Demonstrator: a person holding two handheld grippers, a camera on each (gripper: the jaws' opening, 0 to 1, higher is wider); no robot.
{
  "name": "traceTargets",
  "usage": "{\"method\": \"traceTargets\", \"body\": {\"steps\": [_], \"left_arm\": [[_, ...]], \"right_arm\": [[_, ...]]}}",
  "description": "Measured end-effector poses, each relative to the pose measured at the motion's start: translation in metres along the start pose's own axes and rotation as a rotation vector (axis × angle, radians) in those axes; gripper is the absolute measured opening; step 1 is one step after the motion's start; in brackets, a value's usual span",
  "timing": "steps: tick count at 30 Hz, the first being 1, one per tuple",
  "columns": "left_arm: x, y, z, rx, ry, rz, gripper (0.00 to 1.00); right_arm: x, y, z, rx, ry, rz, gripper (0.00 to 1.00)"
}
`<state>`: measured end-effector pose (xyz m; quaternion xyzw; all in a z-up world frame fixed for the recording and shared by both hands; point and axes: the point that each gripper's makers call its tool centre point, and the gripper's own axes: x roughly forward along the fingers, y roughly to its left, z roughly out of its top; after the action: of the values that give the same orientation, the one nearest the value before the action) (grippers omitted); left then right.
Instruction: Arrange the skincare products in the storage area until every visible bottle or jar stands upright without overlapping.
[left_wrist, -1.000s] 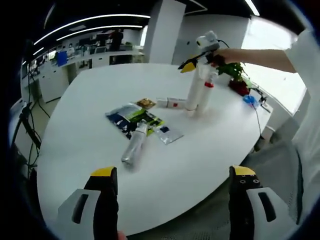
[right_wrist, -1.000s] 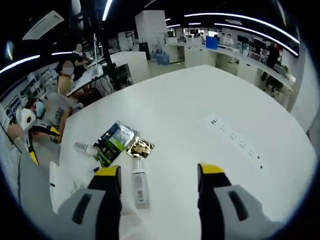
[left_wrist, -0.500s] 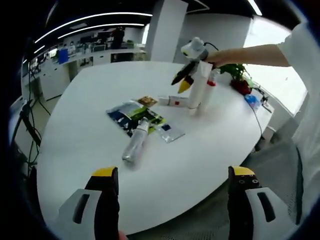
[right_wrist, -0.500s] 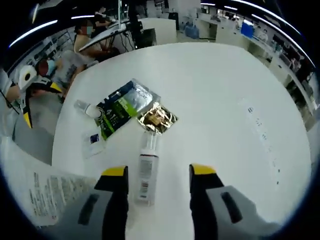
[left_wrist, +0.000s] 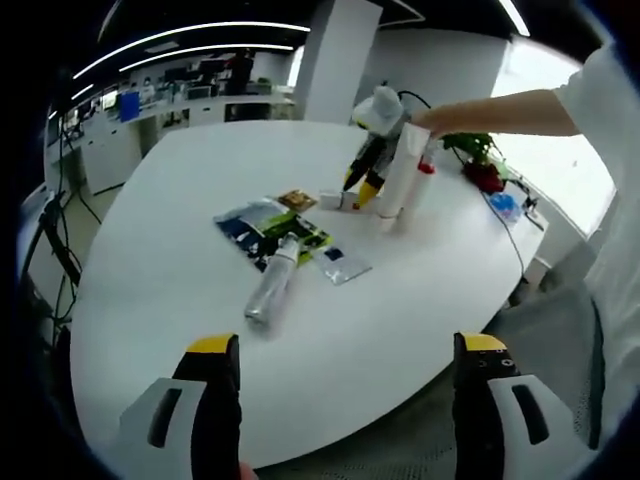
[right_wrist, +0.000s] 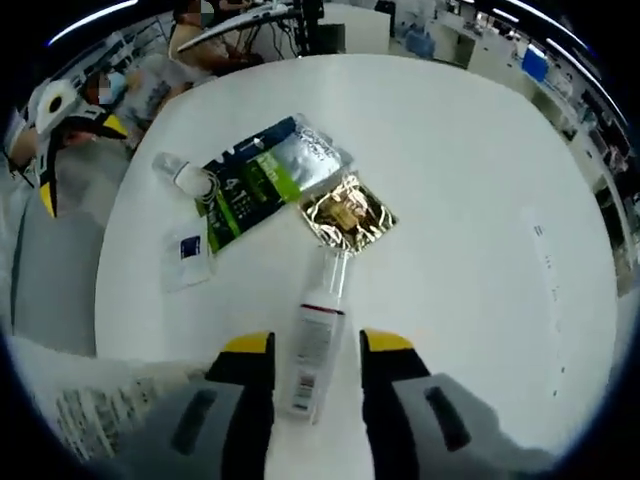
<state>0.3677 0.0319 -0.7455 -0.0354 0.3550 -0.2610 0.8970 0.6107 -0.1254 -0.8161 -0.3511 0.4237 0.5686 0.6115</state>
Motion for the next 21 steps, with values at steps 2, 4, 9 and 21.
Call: {"method": "traceTargets", "body": {"steps": [2,4,9,21], "left_arm": [[0.001,-0.001,-0.001,-0.001,0.004,-0.005,0.85],[0.001,-0.001,-0.001,-0.004,0.008,-0.006,0.85],[0.001,0.0,-0.001,-0.009,0.006,-0.002,0.84],[0.002,0.002,-0.001,-0.023,0.002,0.002,0.83]], "right_arm": [[0.002,-0.001,0.001,0.001,0.005,0.001,0.3],[0.005,0.0,0.002,0.0,0.02,0.003,0.27],[0.012,0.003,0.0,-0.044,0.077,-0.002,0.24],[0.014,-0.002,-0.002,-0.138,0.116,-0.034,0.2]]}}
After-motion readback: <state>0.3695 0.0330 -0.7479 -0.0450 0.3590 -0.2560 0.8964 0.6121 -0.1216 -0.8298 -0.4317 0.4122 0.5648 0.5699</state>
